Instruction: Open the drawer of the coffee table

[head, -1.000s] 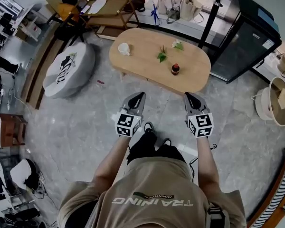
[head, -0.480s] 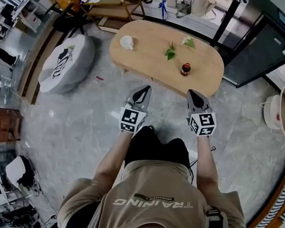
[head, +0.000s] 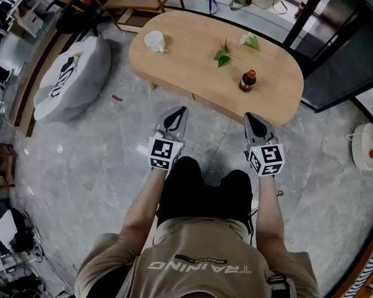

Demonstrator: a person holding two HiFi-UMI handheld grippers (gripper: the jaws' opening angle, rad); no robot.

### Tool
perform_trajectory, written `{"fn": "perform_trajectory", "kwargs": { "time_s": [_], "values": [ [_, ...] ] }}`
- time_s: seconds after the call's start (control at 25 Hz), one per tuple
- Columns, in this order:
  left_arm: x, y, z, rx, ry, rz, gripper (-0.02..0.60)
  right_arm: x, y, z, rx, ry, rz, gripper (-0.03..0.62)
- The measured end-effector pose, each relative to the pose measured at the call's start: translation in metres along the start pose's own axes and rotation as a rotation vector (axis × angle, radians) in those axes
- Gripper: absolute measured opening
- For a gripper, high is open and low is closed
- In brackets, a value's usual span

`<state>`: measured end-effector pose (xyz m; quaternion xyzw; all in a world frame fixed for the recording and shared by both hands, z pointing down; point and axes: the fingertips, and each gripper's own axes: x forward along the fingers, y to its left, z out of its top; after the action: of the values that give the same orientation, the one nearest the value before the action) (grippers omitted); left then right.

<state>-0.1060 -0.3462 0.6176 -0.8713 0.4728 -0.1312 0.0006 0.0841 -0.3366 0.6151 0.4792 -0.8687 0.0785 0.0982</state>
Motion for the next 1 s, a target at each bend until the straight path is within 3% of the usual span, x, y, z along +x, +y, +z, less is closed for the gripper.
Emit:
{"fn": "perform_trajectory", "kwargs": {
  "time_s": [0.36, 0.52, 0.76, 1.0],
  "values": [
    [0.046, 0.006, -0.123, -0.069, -0.08, 0.027, 0.006, 0.057, 0.009, -0.114, -0.042, -0.087, 0.041, 0.005],
    [0.055, 0.004, -0.168, -0.065, -0.091, 0.039, 0.006, 0.075, 0.013, -0.155, -0.075, -0.118, 0.066, 0.005],
    [0.067, -0.003, -0.205, -0.105, -0.093, 0.047, 0.006, 0.082, 0.017, -0.19, -0.081, -0.155, 0.071, 0.006],
    [0.08, -0.018, -0.203, -0.138, -0.088, 0.083, 0.006, 0.074, 0.01, -0.214, -0.042, -0.127, 0.084, 0.006]
  ]
}}
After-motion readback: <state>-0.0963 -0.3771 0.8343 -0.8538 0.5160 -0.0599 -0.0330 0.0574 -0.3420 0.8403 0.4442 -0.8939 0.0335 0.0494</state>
